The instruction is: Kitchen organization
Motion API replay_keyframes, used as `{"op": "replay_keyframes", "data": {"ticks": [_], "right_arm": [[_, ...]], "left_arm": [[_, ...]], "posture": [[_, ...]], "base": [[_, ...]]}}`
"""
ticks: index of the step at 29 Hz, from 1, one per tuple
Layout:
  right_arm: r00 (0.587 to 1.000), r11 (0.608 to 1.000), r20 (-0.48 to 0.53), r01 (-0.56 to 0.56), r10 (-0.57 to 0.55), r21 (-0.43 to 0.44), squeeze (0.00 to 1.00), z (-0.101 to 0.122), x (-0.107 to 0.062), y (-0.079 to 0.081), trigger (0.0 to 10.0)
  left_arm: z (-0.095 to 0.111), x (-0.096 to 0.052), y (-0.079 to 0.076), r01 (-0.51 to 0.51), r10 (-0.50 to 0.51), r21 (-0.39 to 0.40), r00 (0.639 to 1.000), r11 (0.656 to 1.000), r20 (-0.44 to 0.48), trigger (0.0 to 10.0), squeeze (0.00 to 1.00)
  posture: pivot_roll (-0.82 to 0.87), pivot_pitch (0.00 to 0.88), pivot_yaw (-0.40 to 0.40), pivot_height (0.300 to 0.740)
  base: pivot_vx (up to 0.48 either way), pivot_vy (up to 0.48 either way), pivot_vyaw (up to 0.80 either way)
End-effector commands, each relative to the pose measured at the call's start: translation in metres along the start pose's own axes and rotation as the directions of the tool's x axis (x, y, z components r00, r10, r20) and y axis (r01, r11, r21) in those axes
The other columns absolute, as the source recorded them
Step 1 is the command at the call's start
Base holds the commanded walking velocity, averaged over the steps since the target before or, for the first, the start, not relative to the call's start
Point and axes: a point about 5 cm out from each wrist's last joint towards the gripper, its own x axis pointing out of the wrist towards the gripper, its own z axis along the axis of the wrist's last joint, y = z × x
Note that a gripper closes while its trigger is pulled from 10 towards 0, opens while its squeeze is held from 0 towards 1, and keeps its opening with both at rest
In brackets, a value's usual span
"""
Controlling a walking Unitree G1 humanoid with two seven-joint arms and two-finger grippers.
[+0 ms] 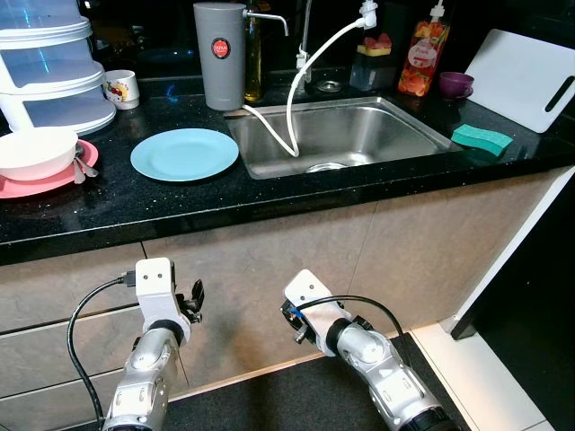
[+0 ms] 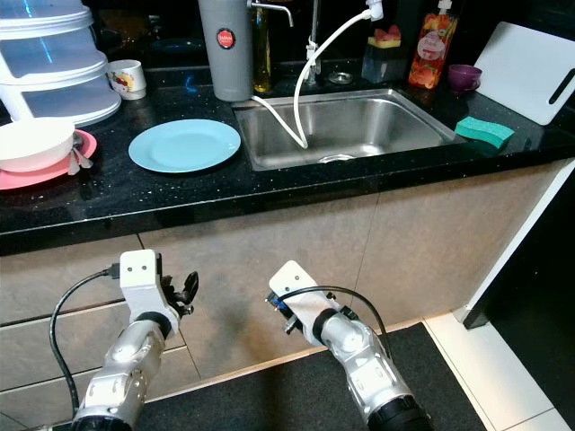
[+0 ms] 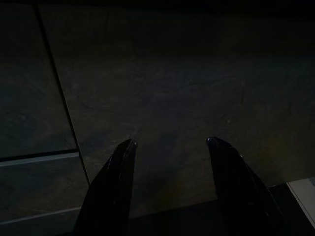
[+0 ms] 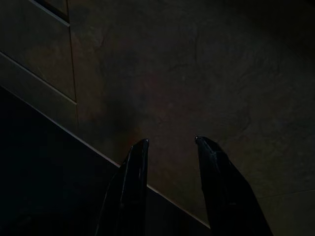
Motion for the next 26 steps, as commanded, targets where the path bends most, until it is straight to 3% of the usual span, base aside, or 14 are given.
{"op": "replay_keyframes", "data": {"ticks": [1, 26], "right_arm": [[1.000, 1.000, 0.000, -0.001, 0.001, 0.009, 0.00, -0.0006, 0.0002, -0.0017, 10.0], [1.000, 1.000, -0.001, 0.000, 0.000, 0.009, 0.00, -0.0008, 0.0009, -0.0024, 10.0]], "left_arm": [[-0.0040, -0.0004, 0.0012, -0.009, 0.009, -0.008, 1.000, 1.000, -0.015, 10.0, 0.00], [-0.0038, 0.0005, 0.0016, -0.006, 0.006, -0.006, 1.000, 1.000, -0.015, 10.0, 0.00]], "posture": [[-0.09, 0.076, 0.011, 0.740], [-0.09, 0.069, 0.010, 0.740]], "base": [[0.000, 0.000, 0.00], [0.000, 0.000, 0.00]]}}
